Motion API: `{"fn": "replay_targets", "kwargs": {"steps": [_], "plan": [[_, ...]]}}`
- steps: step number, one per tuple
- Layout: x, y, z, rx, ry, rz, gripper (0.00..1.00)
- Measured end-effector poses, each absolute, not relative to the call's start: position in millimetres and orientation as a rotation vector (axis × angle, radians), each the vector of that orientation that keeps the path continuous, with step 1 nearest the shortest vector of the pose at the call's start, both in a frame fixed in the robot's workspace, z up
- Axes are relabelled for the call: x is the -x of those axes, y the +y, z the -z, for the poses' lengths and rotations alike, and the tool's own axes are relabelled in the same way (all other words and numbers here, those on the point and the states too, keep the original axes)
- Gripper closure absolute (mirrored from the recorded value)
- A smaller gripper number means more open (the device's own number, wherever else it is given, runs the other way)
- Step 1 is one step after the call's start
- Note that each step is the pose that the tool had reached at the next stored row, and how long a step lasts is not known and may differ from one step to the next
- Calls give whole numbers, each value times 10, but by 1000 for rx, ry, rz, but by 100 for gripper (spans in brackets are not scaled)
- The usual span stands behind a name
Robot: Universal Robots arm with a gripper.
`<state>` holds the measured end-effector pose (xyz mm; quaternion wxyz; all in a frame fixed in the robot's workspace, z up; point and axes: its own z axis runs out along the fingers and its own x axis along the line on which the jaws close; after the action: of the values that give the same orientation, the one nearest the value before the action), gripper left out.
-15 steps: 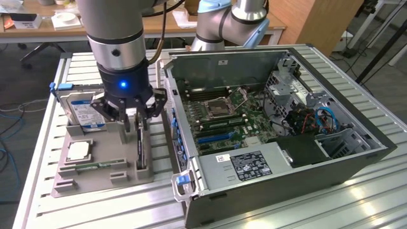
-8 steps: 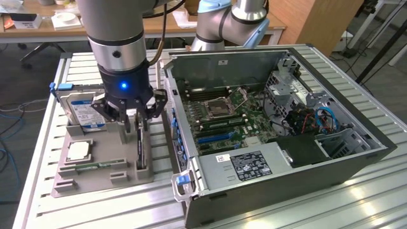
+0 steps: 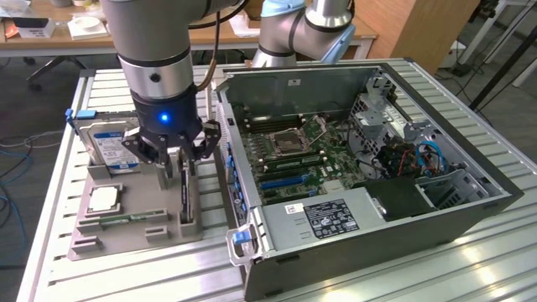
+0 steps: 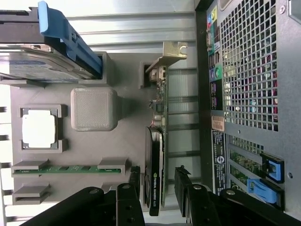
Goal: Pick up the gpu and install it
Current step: 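Pick up the gpu and move the gpu toward the slot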
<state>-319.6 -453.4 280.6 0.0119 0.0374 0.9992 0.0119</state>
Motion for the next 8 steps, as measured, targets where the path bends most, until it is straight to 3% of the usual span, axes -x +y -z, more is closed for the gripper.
{"fn": "replay_targets", "kwargs": {"steps": [8], "plan": [[3196,-4534,-2756,-116,3115,-38,57]]}}
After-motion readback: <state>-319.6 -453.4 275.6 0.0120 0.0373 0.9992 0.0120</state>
